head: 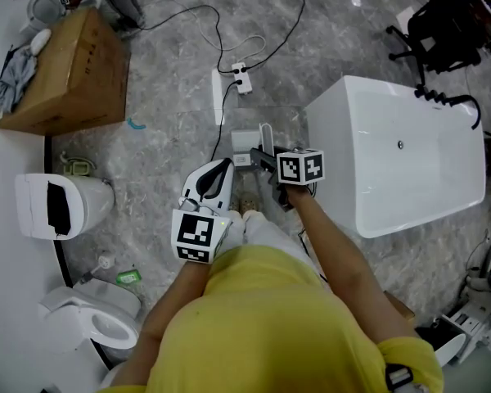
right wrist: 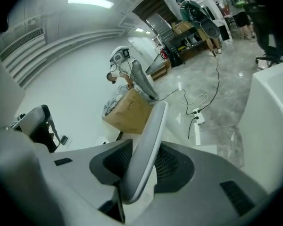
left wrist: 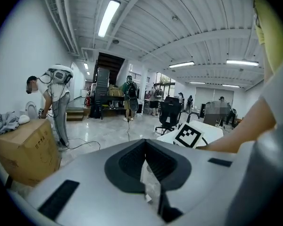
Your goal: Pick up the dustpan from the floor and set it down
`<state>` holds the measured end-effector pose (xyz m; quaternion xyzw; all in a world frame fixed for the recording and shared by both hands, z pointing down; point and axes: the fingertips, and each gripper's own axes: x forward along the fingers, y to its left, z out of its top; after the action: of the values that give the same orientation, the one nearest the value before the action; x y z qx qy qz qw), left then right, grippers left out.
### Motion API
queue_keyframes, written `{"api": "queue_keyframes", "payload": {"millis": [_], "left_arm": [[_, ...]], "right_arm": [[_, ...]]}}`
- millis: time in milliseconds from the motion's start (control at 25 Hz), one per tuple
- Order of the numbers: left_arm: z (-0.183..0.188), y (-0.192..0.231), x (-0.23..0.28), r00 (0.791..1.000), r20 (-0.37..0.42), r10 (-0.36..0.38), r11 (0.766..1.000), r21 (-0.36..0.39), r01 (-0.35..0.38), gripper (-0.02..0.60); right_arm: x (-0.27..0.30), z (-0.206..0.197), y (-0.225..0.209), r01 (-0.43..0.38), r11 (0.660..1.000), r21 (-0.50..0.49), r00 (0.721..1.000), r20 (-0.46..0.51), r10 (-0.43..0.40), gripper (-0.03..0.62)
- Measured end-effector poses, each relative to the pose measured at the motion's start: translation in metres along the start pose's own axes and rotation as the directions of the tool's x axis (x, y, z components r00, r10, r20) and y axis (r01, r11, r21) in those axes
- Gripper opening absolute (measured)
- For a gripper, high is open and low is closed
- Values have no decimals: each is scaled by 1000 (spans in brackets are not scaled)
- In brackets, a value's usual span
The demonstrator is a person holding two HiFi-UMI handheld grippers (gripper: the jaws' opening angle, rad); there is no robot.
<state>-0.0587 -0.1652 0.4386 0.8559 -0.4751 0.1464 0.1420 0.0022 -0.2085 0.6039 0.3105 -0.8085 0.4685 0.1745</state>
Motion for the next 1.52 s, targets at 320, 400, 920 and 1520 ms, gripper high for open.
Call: {"api": "queue_keyframes", "payload": {"millis": [320, 400, 920, 1520], "left_arm": [[-1, -3, 0, 1000, 0, -9, 1000, 2, 9, 3], [-1, -3, 0, 1000, 2, -9, 1000, 1, 9, 3], [6, -9, 2, 999, 25, -35, 999, 15, 34, 3], [99, 0, -22, 962, 265, 67, 993, 79, -91, 3]], "right_arm": [[3, -6, -11, 63, 998, -30, 997, -48, -65, 157], [1, -9, -16, 114, 992, -57, 991, -69, -118, 177], [-69, 30, 4, 370, 921, -119, 916, 214, -340, 299], [-202, 127, 131, 564, 753, -340, 670, 721, -176, 11]]}}
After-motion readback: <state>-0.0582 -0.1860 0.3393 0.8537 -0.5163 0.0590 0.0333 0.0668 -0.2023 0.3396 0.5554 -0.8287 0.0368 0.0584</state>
